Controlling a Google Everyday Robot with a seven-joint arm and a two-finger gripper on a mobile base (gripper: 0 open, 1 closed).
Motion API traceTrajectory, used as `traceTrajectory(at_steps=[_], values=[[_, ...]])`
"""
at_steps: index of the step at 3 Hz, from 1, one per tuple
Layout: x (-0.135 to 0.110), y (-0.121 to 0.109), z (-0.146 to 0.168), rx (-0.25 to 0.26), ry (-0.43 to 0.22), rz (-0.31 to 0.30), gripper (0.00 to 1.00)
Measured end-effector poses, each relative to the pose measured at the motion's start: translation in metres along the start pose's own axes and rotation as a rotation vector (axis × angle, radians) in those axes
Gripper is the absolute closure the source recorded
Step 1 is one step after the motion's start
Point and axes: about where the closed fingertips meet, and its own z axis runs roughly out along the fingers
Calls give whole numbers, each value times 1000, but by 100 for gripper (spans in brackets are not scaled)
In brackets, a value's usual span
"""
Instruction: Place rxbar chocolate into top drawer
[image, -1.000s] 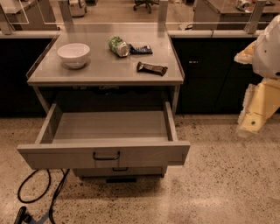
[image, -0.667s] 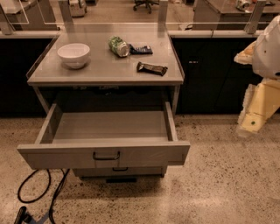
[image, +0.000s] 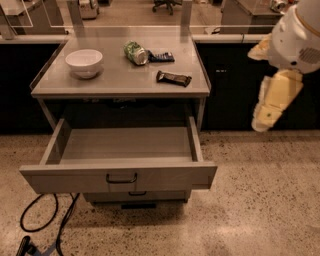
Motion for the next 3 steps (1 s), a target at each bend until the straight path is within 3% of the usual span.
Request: traceTrajectory(at_steps=[2, 3], values=[[-55, -77, 73, -210, -206, -52, 0], [-65, -100, 70, -158, -253, -51, 0]])
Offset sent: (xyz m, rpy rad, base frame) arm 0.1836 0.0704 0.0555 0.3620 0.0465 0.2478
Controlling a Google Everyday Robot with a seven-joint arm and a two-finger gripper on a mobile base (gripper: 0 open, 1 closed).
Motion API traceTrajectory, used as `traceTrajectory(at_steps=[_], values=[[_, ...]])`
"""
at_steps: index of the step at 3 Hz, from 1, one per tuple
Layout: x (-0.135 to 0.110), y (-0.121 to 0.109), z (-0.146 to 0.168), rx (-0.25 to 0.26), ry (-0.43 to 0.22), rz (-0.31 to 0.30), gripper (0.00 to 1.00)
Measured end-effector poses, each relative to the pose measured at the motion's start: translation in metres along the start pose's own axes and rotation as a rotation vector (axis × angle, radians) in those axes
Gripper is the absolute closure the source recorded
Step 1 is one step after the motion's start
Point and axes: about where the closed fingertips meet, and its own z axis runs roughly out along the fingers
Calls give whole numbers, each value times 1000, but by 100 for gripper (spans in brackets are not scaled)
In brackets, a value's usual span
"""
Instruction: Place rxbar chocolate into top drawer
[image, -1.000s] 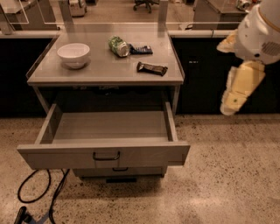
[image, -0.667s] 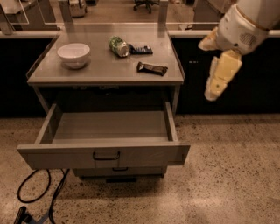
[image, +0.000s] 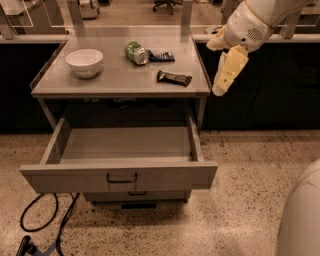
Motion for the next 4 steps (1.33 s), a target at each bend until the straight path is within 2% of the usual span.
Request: traceTrajectory(at_steps=[1, 2, 3, 4], values=[[-3, -6, 4, 17, -10, 0, 0], [-9, -17, 14, 10, -54, -19, 0], [-39, -37, 52, -61, -110, -77, 0], [-88, -71, 102, -76, -90, -121, 0]])
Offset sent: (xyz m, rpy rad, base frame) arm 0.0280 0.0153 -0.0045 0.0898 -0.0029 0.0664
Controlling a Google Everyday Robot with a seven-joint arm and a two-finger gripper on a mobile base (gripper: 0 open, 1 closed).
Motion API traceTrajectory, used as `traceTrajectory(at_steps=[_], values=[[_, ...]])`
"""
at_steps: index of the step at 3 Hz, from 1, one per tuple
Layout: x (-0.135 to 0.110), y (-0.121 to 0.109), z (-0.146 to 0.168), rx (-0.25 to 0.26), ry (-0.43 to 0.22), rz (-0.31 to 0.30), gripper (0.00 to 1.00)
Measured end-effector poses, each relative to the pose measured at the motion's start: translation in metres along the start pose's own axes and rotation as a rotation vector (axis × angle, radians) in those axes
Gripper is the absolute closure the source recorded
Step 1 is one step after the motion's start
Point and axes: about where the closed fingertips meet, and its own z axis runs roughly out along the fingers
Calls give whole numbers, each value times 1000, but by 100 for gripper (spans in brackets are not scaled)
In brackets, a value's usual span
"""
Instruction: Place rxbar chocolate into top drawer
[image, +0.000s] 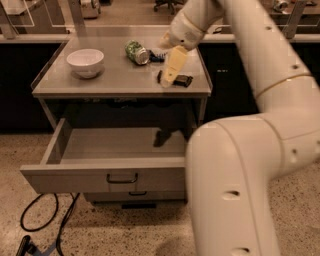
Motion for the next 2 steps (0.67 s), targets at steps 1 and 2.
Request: traceTrajectory(at_steps=[1, 2], values=[[-28, -30, 35, 35, 139, -36, 0], [-34, -42, 39, 75, 148, -41, 0]])
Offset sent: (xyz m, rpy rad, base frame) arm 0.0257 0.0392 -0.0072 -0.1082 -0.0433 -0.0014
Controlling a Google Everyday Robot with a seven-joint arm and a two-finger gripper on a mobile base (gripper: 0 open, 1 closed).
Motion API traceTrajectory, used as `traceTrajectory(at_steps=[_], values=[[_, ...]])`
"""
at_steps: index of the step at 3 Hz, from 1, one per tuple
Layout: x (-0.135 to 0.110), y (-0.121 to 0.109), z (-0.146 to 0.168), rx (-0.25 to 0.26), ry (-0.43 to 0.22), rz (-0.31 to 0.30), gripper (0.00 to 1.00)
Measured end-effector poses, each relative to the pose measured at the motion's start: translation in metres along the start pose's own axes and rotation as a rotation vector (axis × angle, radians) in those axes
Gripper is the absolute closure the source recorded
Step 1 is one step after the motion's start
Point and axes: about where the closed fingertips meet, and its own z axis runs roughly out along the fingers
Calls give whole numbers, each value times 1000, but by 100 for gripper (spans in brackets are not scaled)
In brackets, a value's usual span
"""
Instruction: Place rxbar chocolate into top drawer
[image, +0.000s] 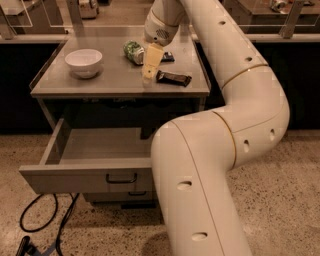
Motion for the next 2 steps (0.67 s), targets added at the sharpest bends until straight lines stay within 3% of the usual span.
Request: traceTrajectory(at_steps=[1, 2], values=[[17, -10, 10, 20, -41, 59, 0], [50, -21, 21, 43, -100, 154, 0]])
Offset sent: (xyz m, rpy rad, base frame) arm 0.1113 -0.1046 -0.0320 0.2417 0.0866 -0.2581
